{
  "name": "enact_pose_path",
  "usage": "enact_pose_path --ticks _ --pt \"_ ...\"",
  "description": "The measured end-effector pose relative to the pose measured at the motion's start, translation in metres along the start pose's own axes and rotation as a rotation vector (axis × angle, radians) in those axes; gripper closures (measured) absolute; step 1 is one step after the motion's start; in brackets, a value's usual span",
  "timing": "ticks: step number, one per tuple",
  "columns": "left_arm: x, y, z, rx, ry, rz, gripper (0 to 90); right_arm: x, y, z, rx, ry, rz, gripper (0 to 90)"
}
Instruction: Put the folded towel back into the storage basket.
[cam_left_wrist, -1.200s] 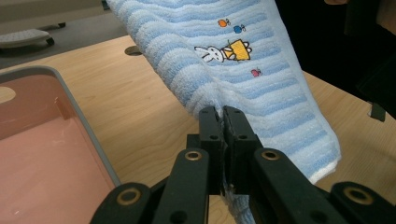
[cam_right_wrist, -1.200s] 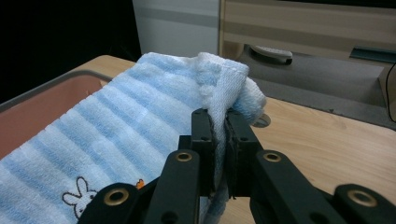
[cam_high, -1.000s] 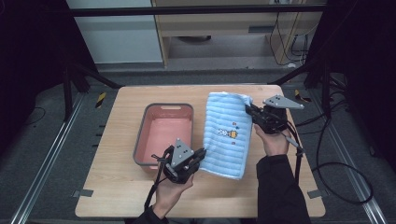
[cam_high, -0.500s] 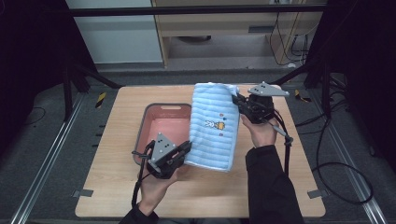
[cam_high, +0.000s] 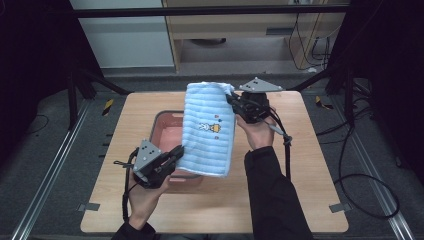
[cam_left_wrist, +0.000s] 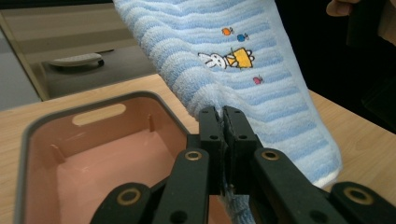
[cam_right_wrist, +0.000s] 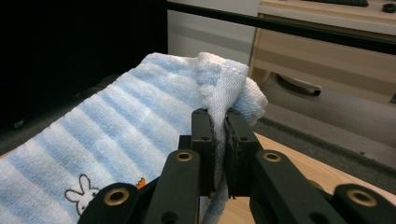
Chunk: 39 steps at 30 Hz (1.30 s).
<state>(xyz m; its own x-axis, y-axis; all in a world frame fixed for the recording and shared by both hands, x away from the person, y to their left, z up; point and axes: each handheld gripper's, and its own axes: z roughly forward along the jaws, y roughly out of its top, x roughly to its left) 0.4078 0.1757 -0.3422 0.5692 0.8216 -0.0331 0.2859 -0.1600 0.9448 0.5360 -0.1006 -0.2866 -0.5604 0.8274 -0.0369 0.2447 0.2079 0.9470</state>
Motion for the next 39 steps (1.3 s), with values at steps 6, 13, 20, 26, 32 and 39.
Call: enact_pose_path --ticks 6,13,20,26,32,39 --pt "0.015 0.001 -0.01 -0.013 0.024 -0.018 87.0 0.014 0.009 0.015 -0.007 0.023 -0.017 84.1" --pt "0.028 0.001 -0.016 -0.011 0.049 -0.027 87.0 0.025 0.015 0.035 -0.009 0.05 -0.014 84.1" --pt "0.045 -0.005 -0.019 -0.001 0.078 -0.046 87.0 0.033 0.015 0.055 -0.001 0.068 -0.006 84.1" --pt "0.057 -0.012 -0.019 0.008 0.09 -0.06 87.0 0.041 0.015 0.072 0.002 0.077 -0.015 84.1" --pt "0.066 -0.016 -0.014 0.021 0.106 -0.066 87.0 0.046 0.012 0.086 0.014 0.082 -0.02 84.1" --pt "0.072 -0.025 -0.004 0.054 0.122 -0.066 86.9 0.045 0.005 0.099 0.031 0.078 -0.023 84.1"
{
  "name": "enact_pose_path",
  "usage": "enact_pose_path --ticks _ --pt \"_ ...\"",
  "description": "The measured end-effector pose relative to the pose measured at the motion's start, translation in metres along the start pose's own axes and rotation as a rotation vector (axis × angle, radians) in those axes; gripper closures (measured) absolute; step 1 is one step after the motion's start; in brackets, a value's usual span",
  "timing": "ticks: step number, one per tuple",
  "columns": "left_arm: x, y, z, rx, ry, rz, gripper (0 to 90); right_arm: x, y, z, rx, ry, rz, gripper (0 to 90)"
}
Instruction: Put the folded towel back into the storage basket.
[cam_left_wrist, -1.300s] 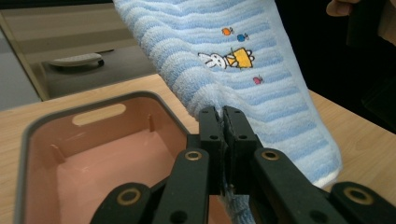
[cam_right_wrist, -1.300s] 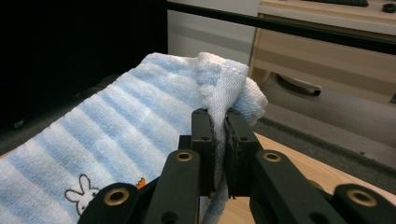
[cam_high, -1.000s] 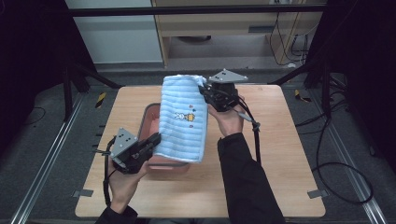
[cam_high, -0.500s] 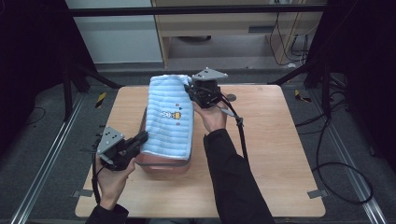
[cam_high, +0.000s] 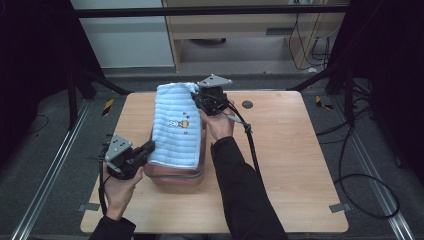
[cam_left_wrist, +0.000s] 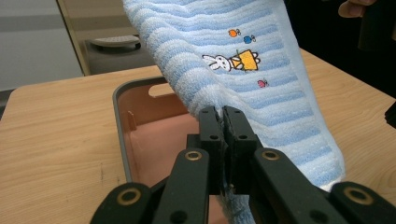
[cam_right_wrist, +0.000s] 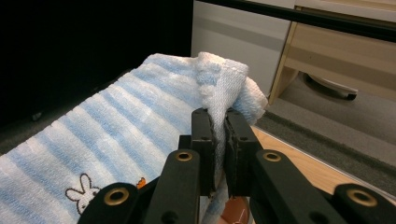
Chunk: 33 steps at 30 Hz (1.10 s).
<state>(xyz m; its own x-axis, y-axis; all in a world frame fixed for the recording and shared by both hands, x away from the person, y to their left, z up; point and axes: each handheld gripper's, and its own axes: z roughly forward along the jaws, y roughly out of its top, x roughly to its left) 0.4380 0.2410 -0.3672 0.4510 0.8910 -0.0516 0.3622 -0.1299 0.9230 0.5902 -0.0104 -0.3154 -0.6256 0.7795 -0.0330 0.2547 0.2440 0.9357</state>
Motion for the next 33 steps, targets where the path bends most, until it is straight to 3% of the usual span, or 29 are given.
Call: enact_pose_path --ticks 10,16,18,33 --pt "0.002 -0.013 0.018 0.064 0.005 0.015 86.9 -0.003 -0.019 0.019 0.047 -0.002 0.016 84.1" --pt "0.003 -0.02 0.022 0.091 0.009 0.023 86.9 -0.003 -0.028 0.026 0.062 0.002 0.021 84.1" --pt "0.005 -0.021 0.023 0.088 0.015 0.044 87.0 -0.003 -0.032 0.028 0.069 0.005 0.036 84.1" --pt "0.008 -0.04 0.034 0.168 0.03 0.049 86.9 -0.003 -0.054 0.045 0.12 0.012 0.036 84.1"
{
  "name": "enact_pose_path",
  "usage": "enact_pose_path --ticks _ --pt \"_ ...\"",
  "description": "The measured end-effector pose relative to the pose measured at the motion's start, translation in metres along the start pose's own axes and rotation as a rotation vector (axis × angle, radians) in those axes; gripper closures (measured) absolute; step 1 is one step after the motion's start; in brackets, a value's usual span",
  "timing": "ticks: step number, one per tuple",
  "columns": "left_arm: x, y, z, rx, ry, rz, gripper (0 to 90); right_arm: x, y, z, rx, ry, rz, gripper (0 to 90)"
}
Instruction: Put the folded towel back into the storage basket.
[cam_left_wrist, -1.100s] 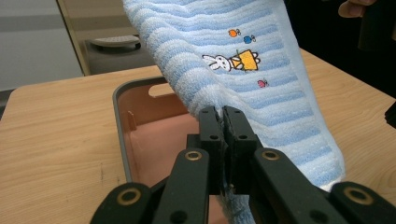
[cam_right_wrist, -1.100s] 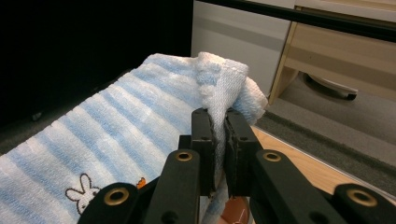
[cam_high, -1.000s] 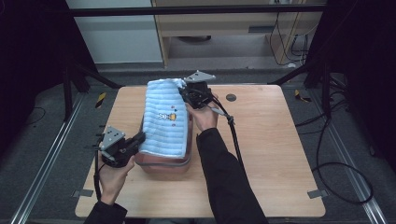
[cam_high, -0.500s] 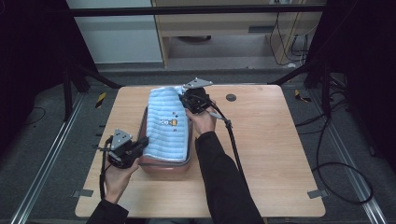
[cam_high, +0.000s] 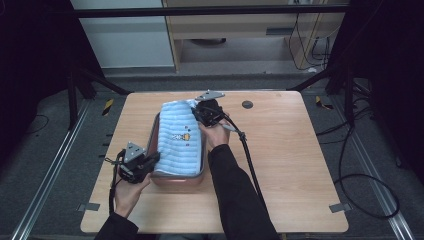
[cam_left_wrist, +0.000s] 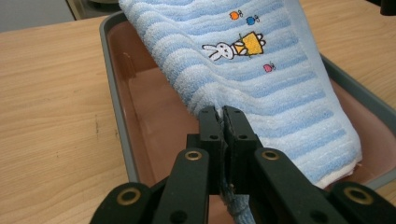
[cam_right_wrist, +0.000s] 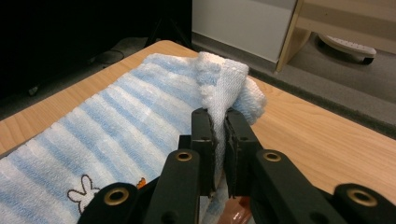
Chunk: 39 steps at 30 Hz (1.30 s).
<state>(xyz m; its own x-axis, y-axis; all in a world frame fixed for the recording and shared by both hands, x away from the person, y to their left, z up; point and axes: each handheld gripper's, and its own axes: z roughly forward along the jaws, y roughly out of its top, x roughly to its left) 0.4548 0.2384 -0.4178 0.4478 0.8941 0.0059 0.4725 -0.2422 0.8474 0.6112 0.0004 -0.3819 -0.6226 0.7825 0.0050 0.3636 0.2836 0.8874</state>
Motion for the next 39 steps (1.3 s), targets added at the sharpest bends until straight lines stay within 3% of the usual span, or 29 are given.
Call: enact_pose_path --ticks 18,32,39 --pt "0.0 -0.011 0.01 0.059 0.006 -0.007 86.9 0.0 -0.025 0.017 0.054 -0.002 0.011 83.9" --pt "0.001 -0.014 0.013 0.085 0.018 -0.004 86.2 -0.002 -0.037 0.028 0.129 -0.012 0.001 82.5" --pt "0.002 -0.013 0.012 0.092 0.018 -0.02 77.0 0.0 -0.038 0.03 0.159 -0.012 -0.021 75.4"
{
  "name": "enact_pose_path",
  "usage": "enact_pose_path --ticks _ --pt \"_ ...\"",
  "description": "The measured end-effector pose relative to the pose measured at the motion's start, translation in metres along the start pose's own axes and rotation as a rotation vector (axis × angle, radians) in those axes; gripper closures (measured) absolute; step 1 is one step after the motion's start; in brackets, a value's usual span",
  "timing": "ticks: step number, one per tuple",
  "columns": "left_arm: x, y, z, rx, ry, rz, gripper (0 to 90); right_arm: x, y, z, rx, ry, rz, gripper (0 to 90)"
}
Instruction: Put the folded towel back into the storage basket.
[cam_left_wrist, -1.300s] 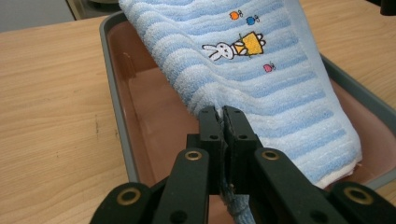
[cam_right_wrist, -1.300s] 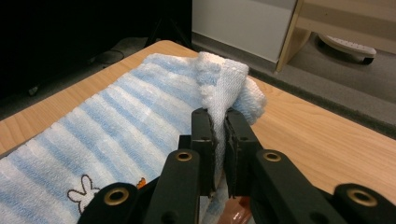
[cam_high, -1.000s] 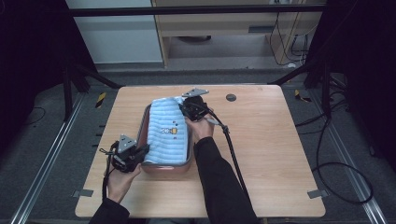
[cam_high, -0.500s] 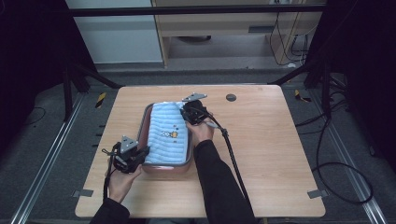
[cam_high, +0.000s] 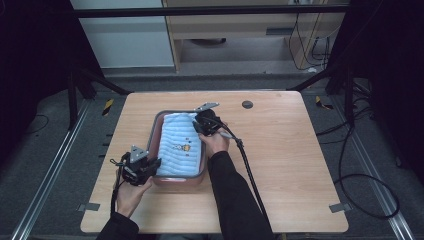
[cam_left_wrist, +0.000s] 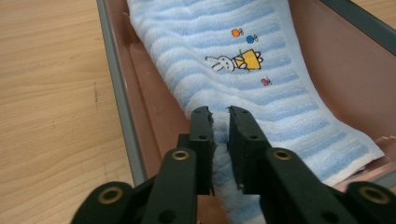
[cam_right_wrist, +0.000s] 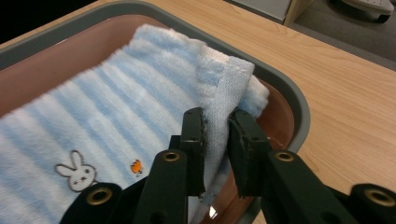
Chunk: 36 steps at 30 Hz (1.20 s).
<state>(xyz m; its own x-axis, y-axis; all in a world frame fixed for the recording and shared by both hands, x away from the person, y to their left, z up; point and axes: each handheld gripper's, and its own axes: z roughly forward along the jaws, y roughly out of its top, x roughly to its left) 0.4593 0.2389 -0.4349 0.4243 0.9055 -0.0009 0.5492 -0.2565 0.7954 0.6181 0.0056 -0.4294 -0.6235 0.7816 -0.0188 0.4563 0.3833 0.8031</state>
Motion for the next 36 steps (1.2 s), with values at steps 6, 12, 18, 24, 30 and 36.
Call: enact_pose_path --ticks 6,12,18,24,30,36 --pt "0.0 0.004 -0.007 -0.037 0.008 -0.001 70.9 -0.004 0.004 -0.014 -0.043 -0.023 -0.005 67.5" --pt "-0.001 0.008 -0.016 -0.08 -0.004 0.008 65.1 -0.009 0.007 -0.039 -0.121 -0.026 0.008 54.1" --pt "0.003 0.012 -0.025 -0.123 -0.043 -0.003 57.2 -0.021 0.0 -0.075 -0.199 -0.038 0.027 38.0" --pt "0.012 0.012 -0.031 -0.147 -0.048 -0.013 48.5 -0.04 -0.019 -0.113 -0.239 -0.058 0.057 27.2" --pt "0.023 0.01 -0.033 -0.16 -0.043 -0.026 41.3 -0.06 -0.05 -0.143 -0.243 -0.095 0.086 24.0" --pt "0.034 0.009 -0.037 -0.174 -0.025 -0.027 37.1 -0.079 -0.084 -0.167 -0.234 -0.131 0.104 23.4"
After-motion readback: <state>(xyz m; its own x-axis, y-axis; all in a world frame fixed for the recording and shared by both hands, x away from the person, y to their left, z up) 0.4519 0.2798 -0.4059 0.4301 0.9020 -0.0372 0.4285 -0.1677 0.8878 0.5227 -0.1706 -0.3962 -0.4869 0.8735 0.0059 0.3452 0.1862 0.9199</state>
